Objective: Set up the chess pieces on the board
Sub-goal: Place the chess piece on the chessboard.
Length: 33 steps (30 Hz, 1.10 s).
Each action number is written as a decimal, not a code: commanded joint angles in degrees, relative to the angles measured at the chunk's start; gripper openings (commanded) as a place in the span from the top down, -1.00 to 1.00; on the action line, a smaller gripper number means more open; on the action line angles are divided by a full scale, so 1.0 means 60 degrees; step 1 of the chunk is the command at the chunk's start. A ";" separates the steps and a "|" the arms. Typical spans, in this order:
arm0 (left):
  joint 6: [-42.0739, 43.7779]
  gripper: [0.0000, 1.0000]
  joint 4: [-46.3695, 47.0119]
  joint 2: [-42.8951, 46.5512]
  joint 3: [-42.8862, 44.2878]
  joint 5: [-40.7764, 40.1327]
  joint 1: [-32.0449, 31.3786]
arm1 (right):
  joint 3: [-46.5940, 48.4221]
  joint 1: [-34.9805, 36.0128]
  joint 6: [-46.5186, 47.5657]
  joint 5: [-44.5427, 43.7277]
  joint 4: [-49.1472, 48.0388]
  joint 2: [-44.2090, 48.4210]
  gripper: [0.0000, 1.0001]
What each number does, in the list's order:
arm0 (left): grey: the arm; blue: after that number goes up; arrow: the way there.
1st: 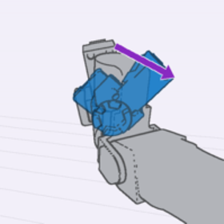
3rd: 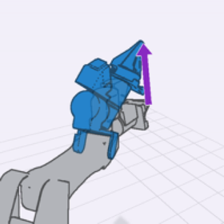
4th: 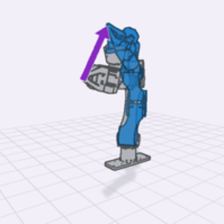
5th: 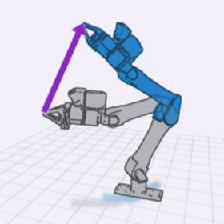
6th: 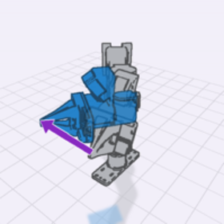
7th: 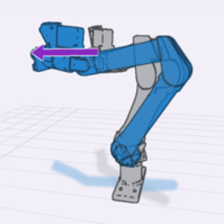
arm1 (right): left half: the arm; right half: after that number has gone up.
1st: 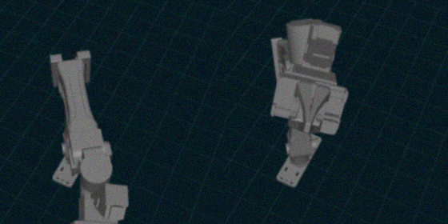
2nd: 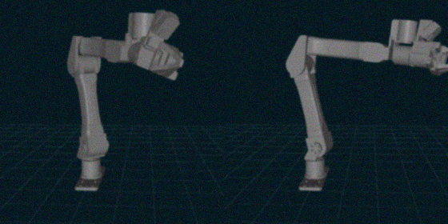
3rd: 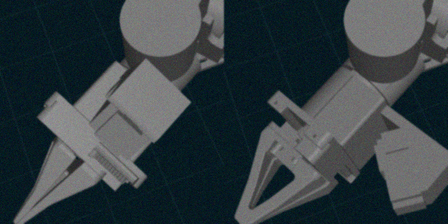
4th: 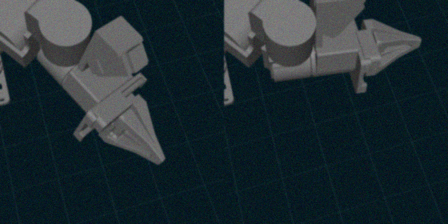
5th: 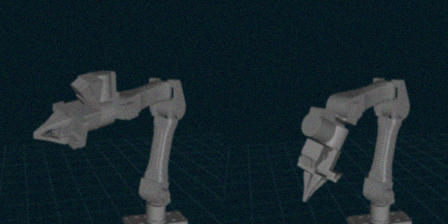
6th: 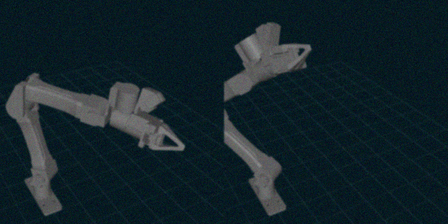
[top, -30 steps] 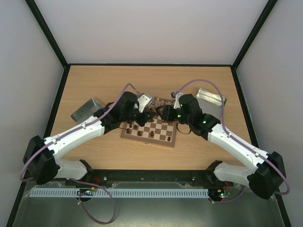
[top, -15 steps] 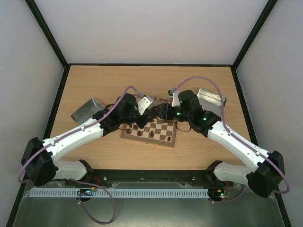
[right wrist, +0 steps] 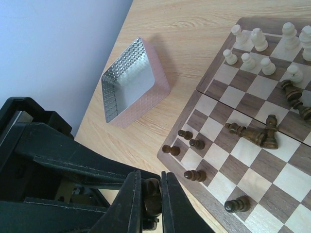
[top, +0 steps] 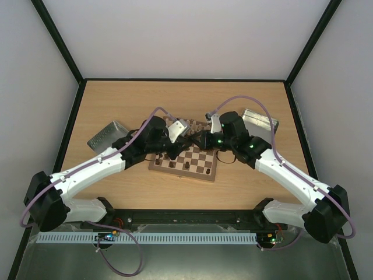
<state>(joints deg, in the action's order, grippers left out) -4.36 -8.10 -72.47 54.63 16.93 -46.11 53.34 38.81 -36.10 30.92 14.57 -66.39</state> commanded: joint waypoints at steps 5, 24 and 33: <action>-0.0628 0.06 -0.0315 0.0140 -0.0017 -0.0903 -0.0060 | -0.0188 0.0051 0.0142 -0.1322 -0.0042 0.0262 0.97; -0.3517 -0.18 -0.1297 0.3810 0.0043 -0.6044 0.1141 | 0.0720 0.3014 0.1485 -0.6521 -0.0701 -0.2241 0.96; -0.4294 -0.18 -0.1836 0.3780 -0.0137 -0.4962 0.2564 | 0.1421 0.4089 0.2087 -0.6557 -0.1217 -0.4023 0.96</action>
<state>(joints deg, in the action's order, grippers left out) -27.33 -17.39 -49.95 54.37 -15.38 -32.95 58.76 61.34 -26.28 -6.00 10.26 -86.91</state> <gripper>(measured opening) 0.591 0.053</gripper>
